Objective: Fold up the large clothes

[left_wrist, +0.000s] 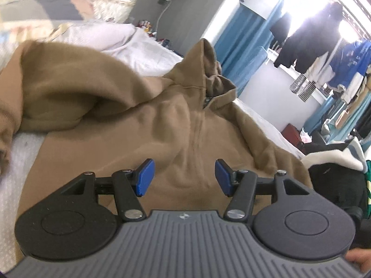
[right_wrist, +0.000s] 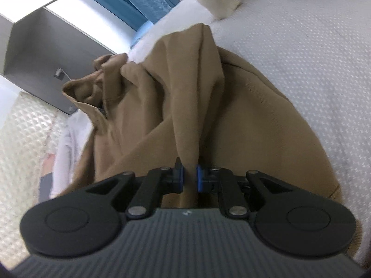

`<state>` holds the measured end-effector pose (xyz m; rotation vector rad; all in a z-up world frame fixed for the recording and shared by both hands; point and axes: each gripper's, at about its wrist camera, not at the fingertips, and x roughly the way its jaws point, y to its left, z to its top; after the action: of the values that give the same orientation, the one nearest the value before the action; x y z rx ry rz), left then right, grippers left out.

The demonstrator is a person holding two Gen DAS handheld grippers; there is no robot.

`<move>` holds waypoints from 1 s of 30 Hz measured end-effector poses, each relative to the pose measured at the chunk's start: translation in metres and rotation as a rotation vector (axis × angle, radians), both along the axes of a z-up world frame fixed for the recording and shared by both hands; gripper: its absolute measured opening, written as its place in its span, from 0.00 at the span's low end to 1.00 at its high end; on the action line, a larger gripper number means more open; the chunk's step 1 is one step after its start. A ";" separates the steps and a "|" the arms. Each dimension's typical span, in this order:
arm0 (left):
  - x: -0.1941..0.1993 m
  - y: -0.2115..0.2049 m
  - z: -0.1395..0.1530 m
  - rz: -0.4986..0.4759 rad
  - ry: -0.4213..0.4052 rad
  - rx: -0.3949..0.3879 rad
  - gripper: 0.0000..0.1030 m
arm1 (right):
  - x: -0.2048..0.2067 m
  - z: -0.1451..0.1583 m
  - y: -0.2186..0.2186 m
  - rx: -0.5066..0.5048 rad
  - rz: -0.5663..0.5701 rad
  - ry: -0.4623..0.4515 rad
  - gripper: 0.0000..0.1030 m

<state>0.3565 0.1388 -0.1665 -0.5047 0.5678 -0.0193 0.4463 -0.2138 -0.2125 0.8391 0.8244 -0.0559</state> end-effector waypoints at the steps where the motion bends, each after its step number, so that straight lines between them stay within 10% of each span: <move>1: 0.005 -0.004 0.007 -0.008 -0.002 -0.004 0.61 | 0.000 0.000 -0.001 0.005 0.003 -0.004 0.14; 8: 0.090 -0.070 0.053 -0.150 0.077 -0.064 0.61 | 0.000 -0.004 -0.006 0.023 0.028 -0.020 0.14; 15: 0.198 -0.176 0.025 -0.347 0.265 -0.030 0.61 | 0.002 -0.007 -0.008 0.025 0.055 -0.075 0.14; 21: 0.259 -0.232 -0.005 -0.363 0.414 0.264 0.60 | 0.006 -0.011 -0.004 0.008 0.076 -0.099 0.14; 23: 0.268 -0.240 -0.012 -0.381 0.434 0.261 0.53 | 0.008 -0.012 -0.003 -0.006 0.087 -0.110 0.14; 25: 0.273 -0.249 -0.016 -0.404 0.444 0.303 0.15 | 0.010 -0.014 -0.003 0.001 0.090 -0.114 0.14; 30: 0.280 -0.227 0.012 -0.353 0.455 0.344 0.08 | 0.012 -0.011 -0.001 0.025 0.139 -0.164 0.15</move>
<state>0.6364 -0.0879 -0.1544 -0.0625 1.0795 -0.1428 0.4585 -0.2151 -0.2233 0.7963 0.7283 0.1441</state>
